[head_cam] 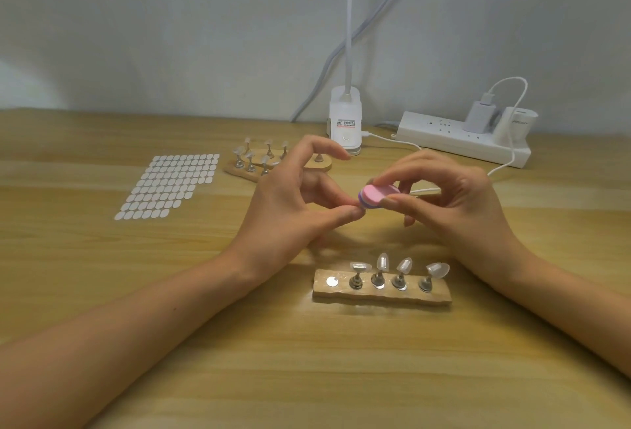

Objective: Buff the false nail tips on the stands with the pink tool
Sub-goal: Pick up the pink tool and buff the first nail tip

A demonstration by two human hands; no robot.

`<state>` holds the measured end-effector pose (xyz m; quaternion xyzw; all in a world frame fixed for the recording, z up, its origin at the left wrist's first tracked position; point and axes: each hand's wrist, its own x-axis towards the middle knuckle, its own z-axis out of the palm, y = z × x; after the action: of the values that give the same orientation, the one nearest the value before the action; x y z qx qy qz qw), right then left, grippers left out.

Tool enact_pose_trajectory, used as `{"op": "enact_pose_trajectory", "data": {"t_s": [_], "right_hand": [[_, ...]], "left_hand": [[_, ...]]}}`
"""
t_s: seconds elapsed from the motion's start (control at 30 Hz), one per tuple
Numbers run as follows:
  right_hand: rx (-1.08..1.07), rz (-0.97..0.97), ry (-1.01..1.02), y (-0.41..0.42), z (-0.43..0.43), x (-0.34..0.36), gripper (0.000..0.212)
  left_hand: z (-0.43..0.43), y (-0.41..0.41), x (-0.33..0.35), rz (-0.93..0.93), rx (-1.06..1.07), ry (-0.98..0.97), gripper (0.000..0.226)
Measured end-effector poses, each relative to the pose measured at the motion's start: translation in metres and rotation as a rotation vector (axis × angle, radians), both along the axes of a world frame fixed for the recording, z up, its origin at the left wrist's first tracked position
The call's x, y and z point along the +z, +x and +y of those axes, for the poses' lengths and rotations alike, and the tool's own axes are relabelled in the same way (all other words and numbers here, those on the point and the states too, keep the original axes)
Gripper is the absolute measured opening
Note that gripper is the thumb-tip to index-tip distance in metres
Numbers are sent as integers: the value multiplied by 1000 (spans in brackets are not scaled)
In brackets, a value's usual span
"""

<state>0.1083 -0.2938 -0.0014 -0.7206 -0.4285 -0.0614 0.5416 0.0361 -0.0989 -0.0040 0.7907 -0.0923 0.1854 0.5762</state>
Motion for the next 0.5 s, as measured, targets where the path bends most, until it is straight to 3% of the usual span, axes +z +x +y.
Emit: {"op": "enact_pose_trajectory", "data": {"t_s": [0.4,0.5], "right_hand": [[-48,-3,-15,0,0,0,20],[10,-87,-61,-1,0,-2,20]], "left_hand": [[-1,1,-1,4,-23,-18,48],[-1,0,0,-8,-32,-1,49]]}}
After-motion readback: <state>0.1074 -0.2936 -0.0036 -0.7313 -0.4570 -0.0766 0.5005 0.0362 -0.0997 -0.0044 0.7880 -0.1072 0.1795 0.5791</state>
